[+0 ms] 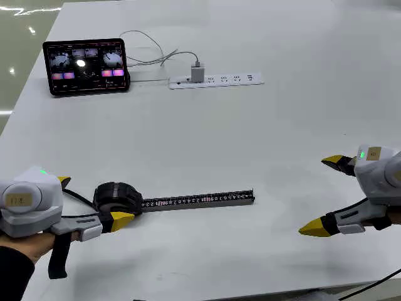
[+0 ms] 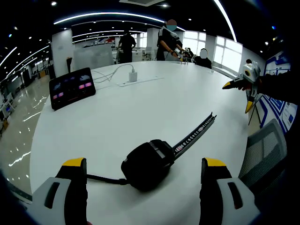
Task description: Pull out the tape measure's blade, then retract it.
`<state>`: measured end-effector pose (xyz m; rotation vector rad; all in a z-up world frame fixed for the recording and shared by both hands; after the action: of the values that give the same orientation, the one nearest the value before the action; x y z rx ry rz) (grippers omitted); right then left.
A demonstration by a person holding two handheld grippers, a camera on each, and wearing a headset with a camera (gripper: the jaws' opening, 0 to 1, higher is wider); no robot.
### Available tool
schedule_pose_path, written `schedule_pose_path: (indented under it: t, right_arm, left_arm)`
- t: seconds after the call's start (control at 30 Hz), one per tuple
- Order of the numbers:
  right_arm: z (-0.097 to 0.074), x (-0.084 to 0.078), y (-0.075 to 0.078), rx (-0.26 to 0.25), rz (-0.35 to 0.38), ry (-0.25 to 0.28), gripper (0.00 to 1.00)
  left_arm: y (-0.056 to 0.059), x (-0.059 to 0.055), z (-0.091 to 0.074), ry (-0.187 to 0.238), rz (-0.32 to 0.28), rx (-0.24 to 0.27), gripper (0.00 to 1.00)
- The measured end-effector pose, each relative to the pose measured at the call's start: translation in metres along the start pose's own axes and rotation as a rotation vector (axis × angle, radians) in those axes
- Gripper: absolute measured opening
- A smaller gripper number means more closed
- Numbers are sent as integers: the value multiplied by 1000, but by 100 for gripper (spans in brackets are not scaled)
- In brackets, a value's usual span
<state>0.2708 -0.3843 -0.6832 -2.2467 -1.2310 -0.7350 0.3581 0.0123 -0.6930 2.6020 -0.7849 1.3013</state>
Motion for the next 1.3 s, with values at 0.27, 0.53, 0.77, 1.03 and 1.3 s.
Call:
schedule_pose_path:
  t: [0.27, 0.53, 0.77, 1.03, 1.3]
  right_arm:
    - [15, 4, 4, 42, -13, -41, 99]
    - [26, 8, 6, 77, -37, -77, 99]
    - [36, 15, 9, 105, -71, -112, 99]
    - [53, 24, 12, 155, -132, -158, 99]
    - [65, 24, 21, 187, -136, -195, 99]
  left_arm:
    - [16, 2, 10, -28, 40, 5, 99]
    - [21, 6, 17, -22, -5, 57, 99]
    - [24, 8, 19, -13, -60, 78, 99]
    - [28, 5, 25, -2, -93, 138, 99]
    - [21, -3, 28, -7, -176, 226, 99]
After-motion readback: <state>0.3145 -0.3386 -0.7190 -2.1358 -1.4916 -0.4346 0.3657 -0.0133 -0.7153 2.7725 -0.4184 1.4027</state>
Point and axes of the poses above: the centre of the closed fingertips' face, and the gripper's own axes: z roughly forward along the fingers, y roughly to its right, x roughly out of its top, the point moved 4 cm from there along -z, roughly backward along the fingers, and after that the axes turned 14 degrees about x, right-handed, at the moved point
